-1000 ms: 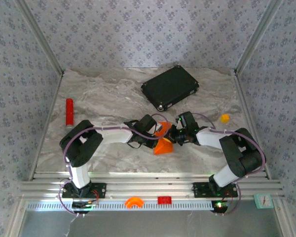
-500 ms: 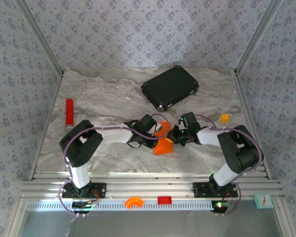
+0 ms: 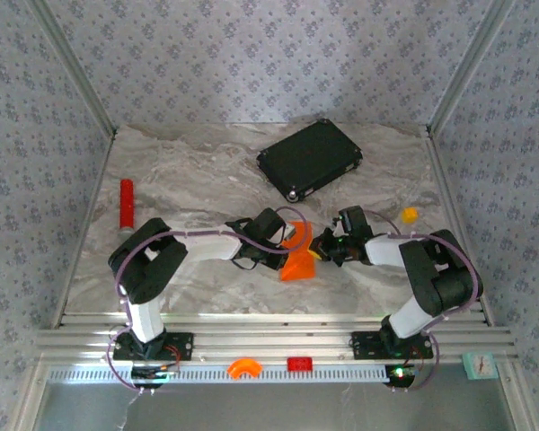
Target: Fold a paper plane with a square sheet of paper (pick it up from the middle)
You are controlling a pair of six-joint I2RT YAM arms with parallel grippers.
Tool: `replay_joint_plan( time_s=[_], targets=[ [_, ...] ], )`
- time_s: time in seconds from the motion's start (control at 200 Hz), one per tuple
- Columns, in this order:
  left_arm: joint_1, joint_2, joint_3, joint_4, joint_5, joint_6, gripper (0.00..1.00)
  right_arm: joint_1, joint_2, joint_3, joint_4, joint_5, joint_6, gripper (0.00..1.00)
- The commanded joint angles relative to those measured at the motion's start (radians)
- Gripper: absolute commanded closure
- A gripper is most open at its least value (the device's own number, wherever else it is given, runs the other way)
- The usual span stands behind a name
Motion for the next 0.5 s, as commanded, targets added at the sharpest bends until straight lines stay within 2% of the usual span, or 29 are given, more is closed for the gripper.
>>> replay_joint_plan(
  time_s=[0.0, 0.25, 0.495],
  targets=[
    [-0.003, 0.002, 0.003, -0.039, -0.011, 0.019, 1.00, -0.011, -0.006, -0.014, -0.051, 0.017, -0.001, 0.95],
    [-0.003, 0.000, 0.001, -0.037, -0.011, 0.019, 1.00, 0.008, -0.107, 0.062, -0.128, 0.018, -0.008, 0.94],
    [-0.003, 0.000, 0.005, -0.036, -0.013, 0.019, 1.00, 0.090, -0.126, 0.083, -0.145, 0.067, 0.010, 0.93]
  ],
)
